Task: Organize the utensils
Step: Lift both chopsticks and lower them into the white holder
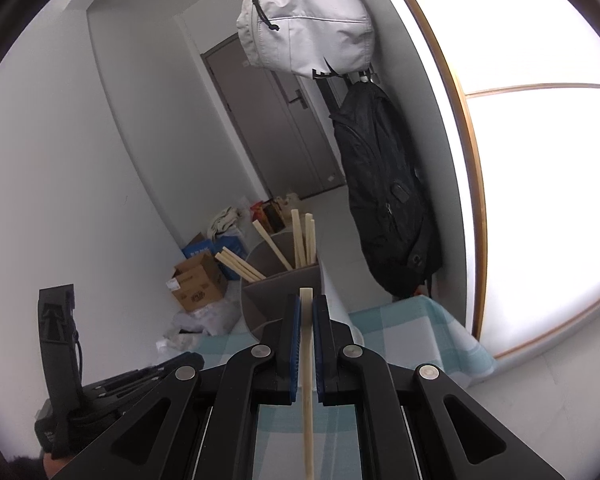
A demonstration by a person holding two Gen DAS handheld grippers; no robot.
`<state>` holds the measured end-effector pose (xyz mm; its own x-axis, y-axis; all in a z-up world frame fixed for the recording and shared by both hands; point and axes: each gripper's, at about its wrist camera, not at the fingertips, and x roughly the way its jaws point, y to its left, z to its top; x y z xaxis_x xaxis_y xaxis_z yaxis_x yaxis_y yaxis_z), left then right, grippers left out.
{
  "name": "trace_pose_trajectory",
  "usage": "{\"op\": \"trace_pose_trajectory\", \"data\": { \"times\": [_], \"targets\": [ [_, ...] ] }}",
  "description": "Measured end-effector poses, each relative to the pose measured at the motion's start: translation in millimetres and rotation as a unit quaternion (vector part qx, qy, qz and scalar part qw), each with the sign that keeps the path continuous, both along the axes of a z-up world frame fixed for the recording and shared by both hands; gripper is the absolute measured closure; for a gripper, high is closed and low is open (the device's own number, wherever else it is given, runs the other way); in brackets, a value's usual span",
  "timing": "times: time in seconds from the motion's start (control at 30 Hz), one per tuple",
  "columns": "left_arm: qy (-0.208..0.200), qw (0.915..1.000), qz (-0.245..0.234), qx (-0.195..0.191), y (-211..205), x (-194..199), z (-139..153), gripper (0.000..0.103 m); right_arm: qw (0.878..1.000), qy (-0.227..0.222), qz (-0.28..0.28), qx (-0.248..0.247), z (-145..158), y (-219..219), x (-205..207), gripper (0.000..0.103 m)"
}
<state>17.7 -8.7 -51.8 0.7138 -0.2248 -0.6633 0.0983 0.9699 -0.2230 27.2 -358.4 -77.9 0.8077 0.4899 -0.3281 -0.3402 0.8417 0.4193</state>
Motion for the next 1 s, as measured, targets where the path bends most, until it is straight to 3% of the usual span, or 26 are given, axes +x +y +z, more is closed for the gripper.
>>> {"op": "trace_pose_trajectory", "data": {
  "times": [0.27,0.53,0.8,1.0],
  "targets": [
    [-0.005,1.0000,-0.004,-0.006,4,0,20,0.101,1.000,-0.028,0.004,-0.009,20,14,-4,0.098],
    [-0.029,0.9979,0.011,-0.056,22,14,76,0.101,0.998,-0.060,0.005,0.004,68,17,18,0.098],
    [-0.098,0.9926,0.024,-0.068,29,57,137,0.101,0.993,-0.115,0.004,0.007,129,24,56,0.098],
    [-0.153,0.9847,0.030,-0.077,28,91,157,0.101,0.990,-0.141,-0.005,0.010,151,33,96,0.098]
  ]
}}
